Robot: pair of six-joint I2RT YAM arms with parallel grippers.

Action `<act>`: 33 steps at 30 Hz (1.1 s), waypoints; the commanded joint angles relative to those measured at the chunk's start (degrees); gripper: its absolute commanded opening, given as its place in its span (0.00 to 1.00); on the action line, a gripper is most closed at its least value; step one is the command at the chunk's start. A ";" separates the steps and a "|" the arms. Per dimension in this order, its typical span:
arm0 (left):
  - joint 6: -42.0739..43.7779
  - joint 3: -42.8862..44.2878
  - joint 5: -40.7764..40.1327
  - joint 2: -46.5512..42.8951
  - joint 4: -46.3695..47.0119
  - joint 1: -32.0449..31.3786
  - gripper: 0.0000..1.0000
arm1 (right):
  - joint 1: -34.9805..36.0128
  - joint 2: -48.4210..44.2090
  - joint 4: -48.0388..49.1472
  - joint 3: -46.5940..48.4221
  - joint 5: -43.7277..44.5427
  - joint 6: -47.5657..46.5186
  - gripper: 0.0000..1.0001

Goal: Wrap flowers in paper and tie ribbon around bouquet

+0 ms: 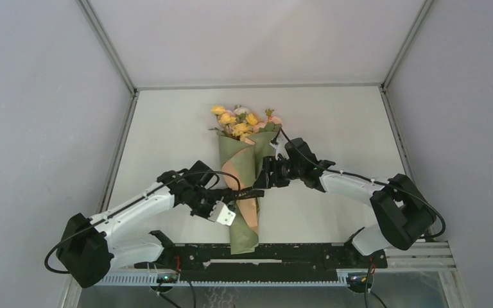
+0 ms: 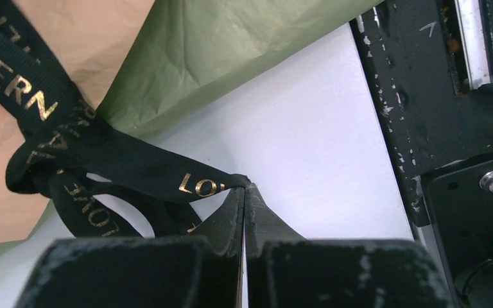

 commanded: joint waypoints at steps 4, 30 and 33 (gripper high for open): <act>1.16 -0.41 -0.47 0.33 -0.83 -3.48 0.00 | 0.81 1.34 3.14 -2.46 -3.39 0.67 0.71; -9.57 5.00 -2.67 -0.23 -0.98 -6.76 0.42 | 0.58 2.34 5.23 -2.92 -2.58 -0.42 0.00; -6.26 10.82 0.30 -0.32 -7.15 1.05 0.59 | 1.10 2.11 5.26 -2.92 -2.19 -0.31 0.00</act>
